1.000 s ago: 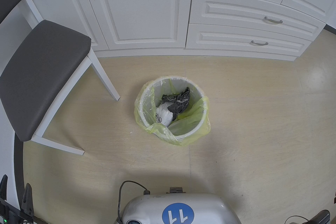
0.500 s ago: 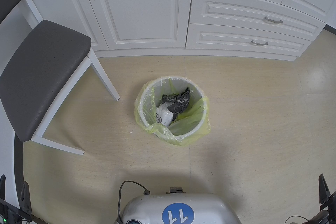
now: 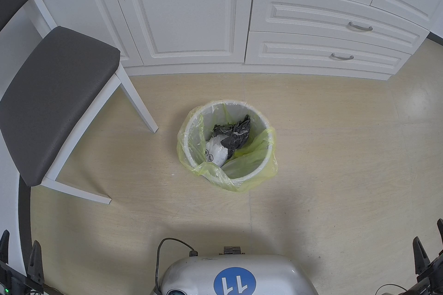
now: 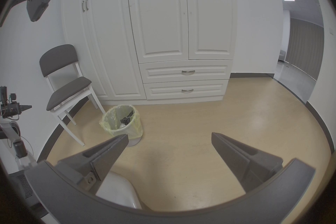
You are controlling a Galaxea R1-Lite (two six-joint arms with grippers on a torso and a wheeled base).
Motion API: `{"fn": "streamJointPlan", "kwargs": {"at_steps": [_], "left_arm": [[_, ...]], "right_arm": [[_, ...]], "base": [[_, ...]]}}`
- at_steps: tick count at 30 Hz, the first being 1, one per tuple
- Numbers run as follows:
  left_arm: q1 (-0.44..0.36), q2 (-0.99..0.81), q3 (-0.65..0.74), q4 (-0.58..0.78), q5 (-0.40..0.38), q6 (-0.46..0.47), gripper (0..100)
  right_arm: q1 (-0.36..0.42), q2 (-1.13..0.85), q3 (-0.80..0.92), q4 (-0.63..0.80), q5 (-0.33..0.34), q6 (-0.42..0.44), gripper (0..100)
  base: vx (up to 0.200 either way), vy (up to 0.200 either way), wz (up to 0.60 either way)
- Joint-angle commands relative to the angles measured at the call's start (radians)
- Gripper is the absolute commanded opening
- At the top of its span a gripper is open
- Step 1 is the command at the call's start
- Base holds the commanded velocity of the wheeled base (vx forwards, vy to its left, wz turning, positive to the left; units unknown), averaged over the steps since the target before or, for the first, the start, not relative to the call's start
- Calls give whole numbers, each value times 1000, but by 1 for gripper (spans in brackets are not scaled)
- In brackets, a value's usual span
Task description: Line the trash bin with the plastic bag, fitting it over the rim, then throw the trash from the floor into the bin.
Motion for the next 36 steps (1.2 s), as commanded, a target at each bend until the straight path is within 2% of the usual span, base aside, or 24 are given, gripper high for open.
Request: {"fn": "streamJointPlan", "kwargs": {"at_steps": [1, 4, 6, 7, 8, 14, 16, 18, 22, 24, 26, 28, 36], "left_arm": [[0, -16, 16, 0, -17, -1, 100], [0, -16, 18, 19, -25, 4, 100], [0, -16, 18, 19, -26, 4, 100], [0, -16, 18, 19, -28, 7, 100], [0, -16, 18, 19, -28, 10, 100], [2, -16, 18, 19, -49, 16, 100], [2, -16, 18, 23, -72, 13, 100], [2, -16, 18, 77, -133, 19, 100], [2, -16, 13, 86, -140, 19, 100], [0, -16, 15, 81, -137, 17, 100], [0, -16, 15, 80, -137, 17, 100], [0, -16, 15, 80, -137, 17, 100], [0, -16, 16, 77, -141, 20, 100]], "right_arm": [[0, -15, 17, 0, 5, -11, 100], [0, -15, 17, 0, 5, -67, 100], [0, -15, 17, 0, 5, -72, 100], [0, -15, 17, -2, 5, -132, 100], [0, -15, 17, -2, 5, -152, 100], [0, -15, 17, -2, 11, -170, 100], [0, -15, 16, 11, 13, -152, 100], [0, -15, 16, 12, 57, -159, 100], [0, -15, 16, 12, 70, -156, 100], [0, -15, 16, 15, 40, -96, 100], [0, -15, 17, 38, -29, -60, 100], [0, -15, 14, 72, -64, -37, 100], [0, -15, 10, 80, -59, -32, 100]], "base": [[0, 0, 0], [0, 0, 0], [0, 0, 0], [0, 0, 0], [0, 0, 0], [0, 0, 0], [0, 0, 0], [0, 0, 0], [0, 0, 0], [0, 0, 0], [0, 0, 0], [0, 0, 0], [0, 0, 0]]}}
